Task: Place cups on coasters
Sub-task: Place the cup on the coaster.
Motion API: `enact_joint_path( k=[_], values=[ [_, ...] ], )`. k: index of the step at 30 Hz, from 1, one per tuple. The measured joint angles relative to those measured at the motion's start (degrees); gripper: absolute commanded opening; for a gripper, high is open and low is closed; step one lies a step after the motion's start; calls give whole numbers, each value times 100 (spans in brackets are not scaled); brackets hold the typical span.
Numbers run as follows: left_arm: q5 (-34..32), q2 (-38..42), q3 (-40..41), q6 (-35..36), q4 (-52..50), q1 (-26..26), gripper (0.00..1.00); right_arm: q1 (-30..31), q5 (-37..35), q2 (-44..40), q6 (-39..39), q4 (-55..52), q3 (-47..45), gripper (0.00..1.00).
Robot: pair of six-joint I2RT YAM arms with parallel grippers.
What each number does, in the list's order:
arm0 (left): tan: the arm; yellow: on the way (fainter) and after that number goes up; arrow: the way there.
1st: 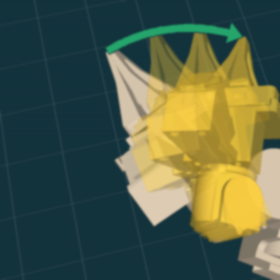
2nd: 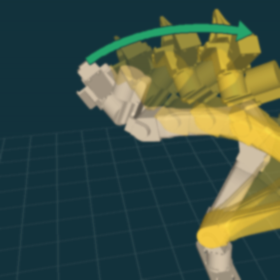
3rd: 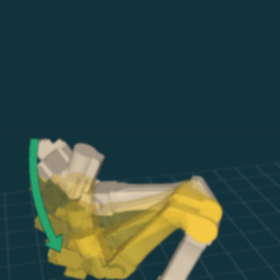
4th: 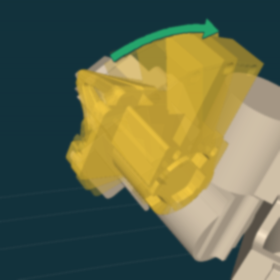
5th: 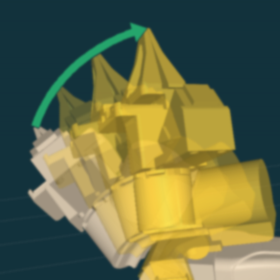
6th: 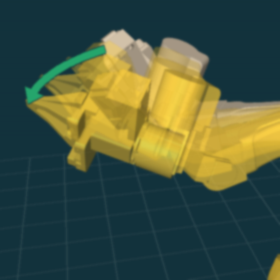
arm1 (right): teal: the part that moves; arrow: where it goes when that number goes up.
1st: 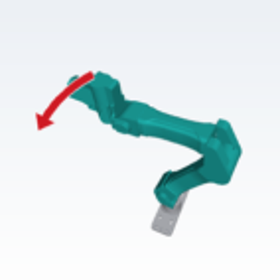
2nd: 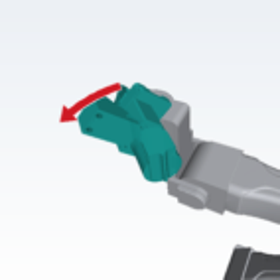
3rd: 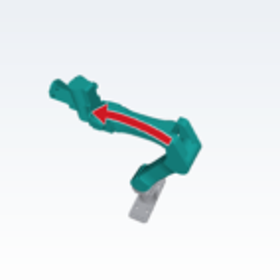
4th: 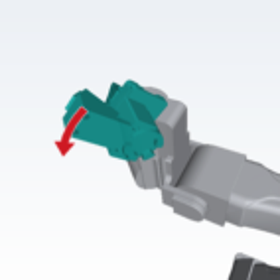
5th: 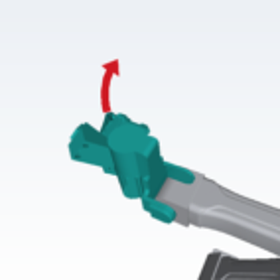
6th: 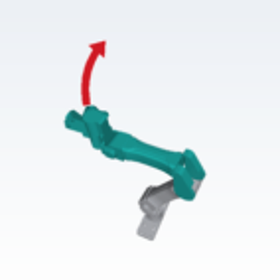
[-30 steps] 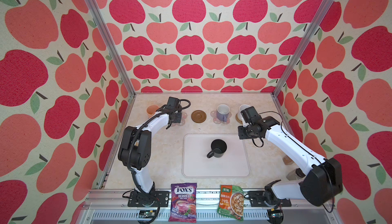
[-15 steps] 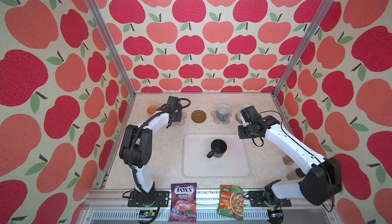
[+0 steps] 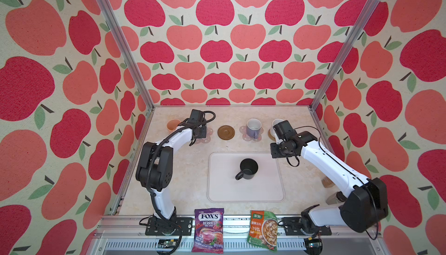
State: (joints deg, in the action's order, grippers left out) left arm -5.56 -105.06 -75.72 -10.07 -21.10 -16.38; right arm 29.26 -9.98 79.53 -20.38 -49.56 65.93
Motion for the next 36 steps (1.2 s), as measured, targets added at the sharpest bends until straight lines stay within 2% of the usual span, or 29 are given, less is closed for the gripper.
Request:
enact_joint_path(
  k=[16,36],
  values=[
    [-166,-2,-11,-400,-146,-208,1,0,24,0,0,55,-7,48],
    [-402,-103,-262,-400,-306,-240,0,0,24,-122,0,149,-216,48]
  ],
)
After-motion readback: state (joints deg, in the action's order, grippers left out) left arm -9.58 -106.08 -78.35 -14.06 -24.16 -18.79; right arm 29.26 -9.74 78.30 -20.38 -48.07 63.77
